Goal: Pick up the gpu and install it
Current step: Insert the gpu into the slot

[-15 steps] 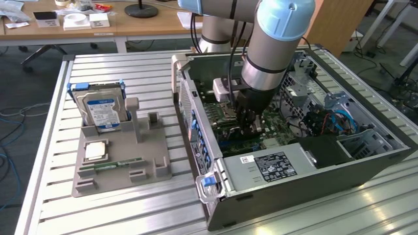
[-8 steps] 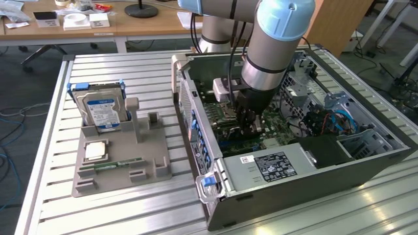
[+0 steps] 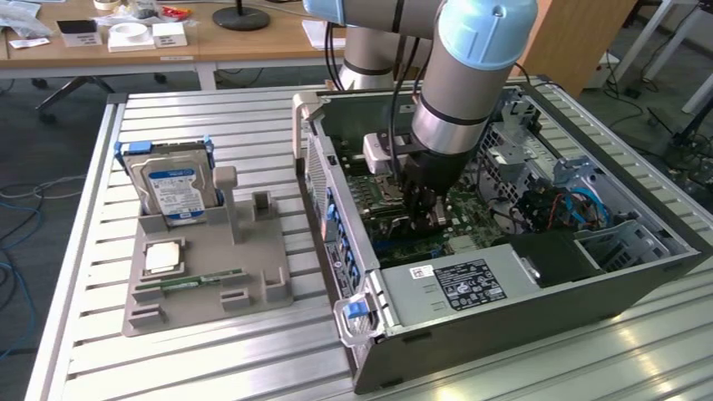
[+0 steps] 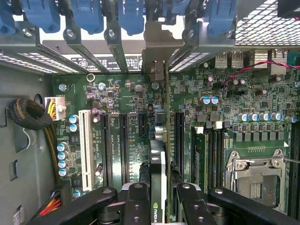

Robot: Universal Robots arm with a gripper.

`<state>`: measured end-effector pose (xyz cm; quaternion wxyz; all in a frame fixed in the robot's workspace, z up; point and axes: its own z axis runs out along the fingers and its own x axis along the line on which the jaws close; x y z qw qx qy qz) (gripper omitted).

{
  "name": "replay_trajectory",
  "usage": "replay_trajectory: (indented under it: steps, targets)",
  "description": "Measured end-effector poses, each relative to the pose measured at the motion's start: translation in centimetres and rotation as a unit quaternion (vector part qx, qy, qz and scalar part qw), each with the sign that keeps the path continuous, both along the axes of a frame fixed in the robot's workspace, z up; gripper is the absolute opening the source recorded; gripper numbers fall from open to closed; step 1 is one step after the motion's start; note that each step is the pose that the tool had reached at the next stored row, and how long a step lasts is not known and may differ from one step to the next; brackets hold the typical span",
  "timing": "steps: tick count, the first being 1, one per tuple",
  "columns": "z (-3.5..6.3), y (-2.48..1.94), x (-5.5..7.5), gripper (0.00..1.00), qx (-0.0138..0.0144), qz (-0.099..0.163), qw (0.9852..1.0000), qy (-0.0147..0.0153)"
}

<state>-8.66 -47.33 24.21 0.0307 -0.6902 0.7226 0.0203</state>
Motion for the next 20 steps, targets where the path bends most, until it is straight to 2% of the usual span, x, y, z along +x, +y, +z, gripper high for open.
replay_trajectory:
  steps: [3,4,7,13,20]
  targets:
    - [0.02,0.0,0.0,0.34,-0.0003,0.0,1.0,-0.0001]
    - [0.03,0.0,0.0,0.4,-0.0004,0.0,1.0,0.0]
    - [0.15,-0.01,0.0,0.4,-0.0006,0.0,1.0,0.0001]
    - [1.34,0.03,0.0,0.4,-0.0004,0.0,1.0,0.0]
    - [1.39,0.03,0.0,0.4,-0.0004,0.0,1.0,0.0]
